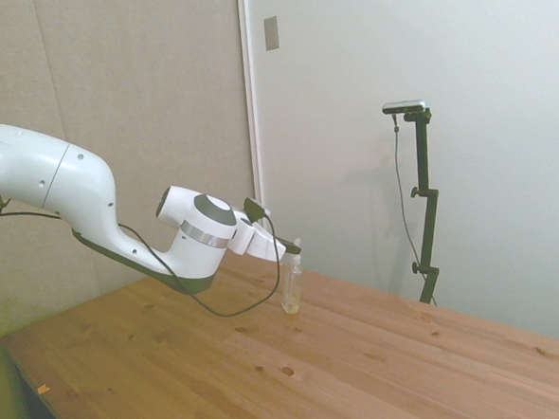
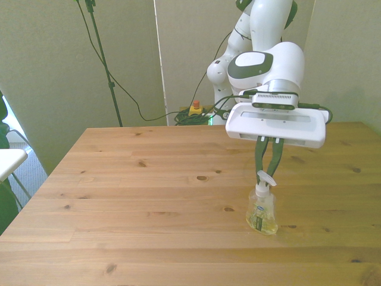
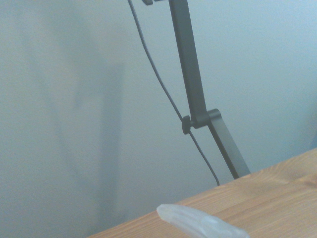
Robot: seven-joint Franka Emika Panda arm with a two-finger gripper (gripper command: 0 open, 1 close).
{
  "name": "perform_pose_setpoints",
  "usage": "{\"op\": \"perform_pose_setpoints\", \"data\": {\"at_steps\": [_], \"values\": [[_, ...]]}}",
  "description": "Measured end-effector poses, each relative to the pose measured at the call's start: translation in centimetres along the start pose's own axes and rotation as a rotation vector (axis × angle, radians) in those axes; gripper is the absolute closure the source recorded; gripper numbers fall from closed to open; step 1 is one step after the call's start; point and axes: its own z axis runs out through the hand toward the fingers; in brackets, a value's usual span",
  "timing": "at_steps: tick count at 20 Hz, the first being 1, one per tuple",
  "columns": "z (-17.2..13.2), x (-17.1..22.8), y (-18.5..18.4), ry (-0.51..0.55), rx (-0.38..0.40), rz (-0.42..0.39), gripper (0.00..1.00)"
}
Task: Stand the sanitizer
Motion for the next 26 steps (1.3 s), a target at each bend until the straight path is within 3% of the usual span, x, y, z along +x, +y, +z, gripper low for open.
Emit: {"op": "perform_pose_setpoints", "data": {"at_steps": [1,26], "values": [[-0.2,-0.1,0.0,0.002,0.001,-0.007,0.00],[-0.4,-1.9,3.0,-0.018,-0.056,-0.024,0.00]]}}
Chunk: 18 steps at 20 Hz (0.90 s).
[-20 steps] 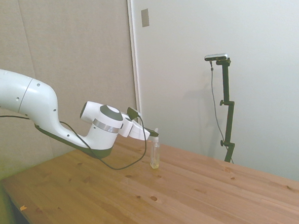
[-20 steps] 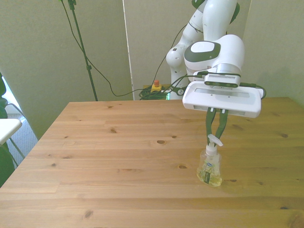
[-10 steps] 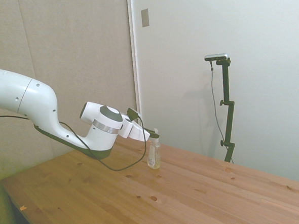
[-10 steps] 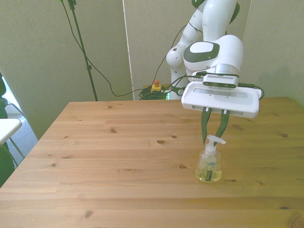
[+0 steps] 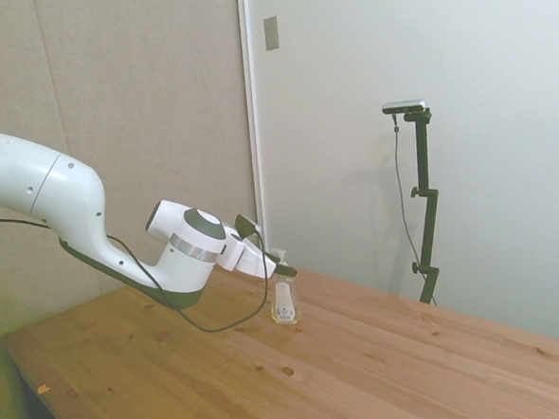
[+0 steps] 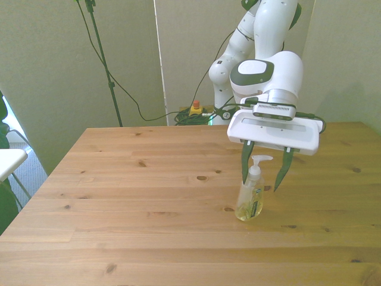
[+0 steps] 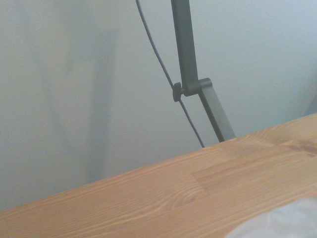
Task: Stand the sanitizer
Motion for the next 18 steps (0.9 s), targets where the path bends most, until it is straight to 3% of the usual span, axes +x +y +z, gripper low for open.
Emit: {"op": "perform_pose_setpoints", "data": {"at_steps": [8,11,18], "values": [[-0.5,0.9,0.1,0.016,-0.008,0.008,0.00],[-1.2,2.0,0.4,0.019,-0.045,0.004,0.00],[-3.7,3.1,0.8,-0.127,-0.155,-0.056,0.00]]}}
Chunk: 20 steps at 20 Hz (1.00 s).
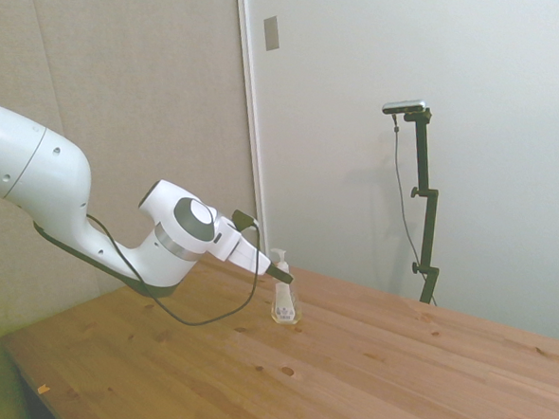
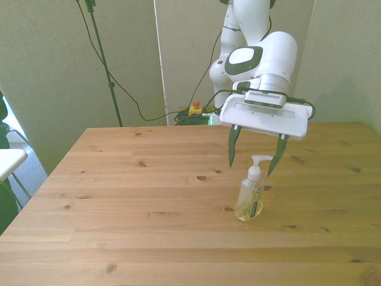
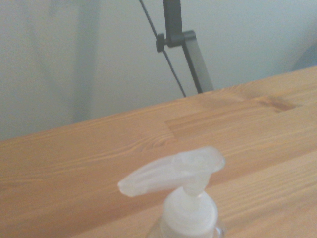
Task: Stand the sanitizer
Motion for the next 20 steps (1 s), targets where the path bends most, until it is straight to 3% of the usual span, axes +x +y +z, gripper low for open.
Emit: {"op": "perform_pose_setpoints", "data": {"at_steps": [4,11,16,20], "values": [[-1.1,0.7,0.2,-0.098,-0.070,-0.020,0.00],[-1.5,-0.8,0.7,-0.317,-0.174,-0.131,0.00],[-1.6,-1.8,1.8,-0.399,-0.236,-0.213,0.00],[-2.8,-1.4,3.6,-0.434,-0.256,-0.231,0.00]]}}
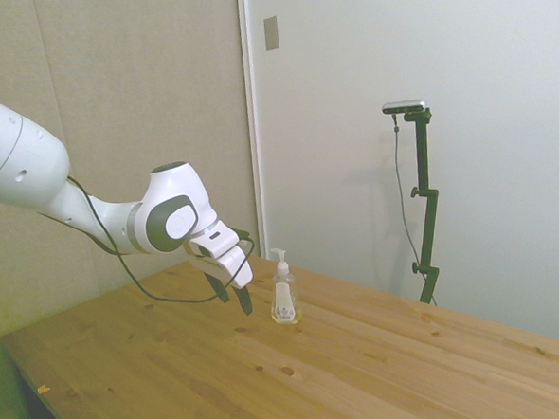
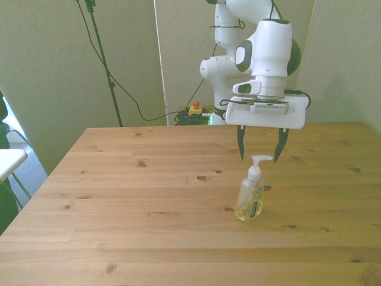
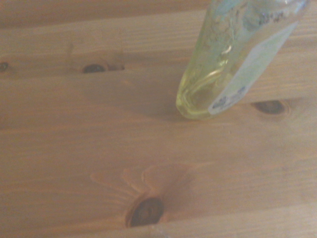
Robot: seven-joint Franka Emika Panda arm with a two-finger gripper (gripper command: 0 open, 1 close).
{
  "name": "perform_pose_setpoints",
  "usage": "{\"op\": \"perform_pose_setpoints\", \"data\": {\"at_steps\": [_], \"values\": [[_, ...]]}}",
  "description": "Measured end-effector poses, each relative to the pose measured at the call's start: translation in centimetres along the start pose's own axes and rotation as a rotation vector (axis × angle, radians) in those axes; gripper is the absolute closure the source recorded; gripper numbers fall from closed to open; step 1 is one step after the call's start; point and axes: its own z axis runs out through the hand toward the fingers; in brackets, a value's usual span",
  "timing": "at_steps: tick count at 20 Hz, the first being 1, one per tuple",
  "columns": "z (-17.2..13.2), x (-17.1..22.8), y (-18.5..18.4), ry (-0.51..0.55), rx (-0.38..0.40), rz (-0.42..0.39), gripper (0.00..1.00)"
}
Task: Stand the sanitizer
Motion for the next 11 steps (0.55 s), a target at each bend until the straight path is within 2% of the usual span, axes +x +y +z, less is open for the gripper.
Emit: {"op": "perform_pose_setpoints", "data": {"at_steps": [5,11], "values": [[-1.4,-1.2,3.2,-0.046,-0.009,0.007,0.00],[-2.4,-3.2,7.4,-0.106,-0.018,-0.023,0.00]]}}
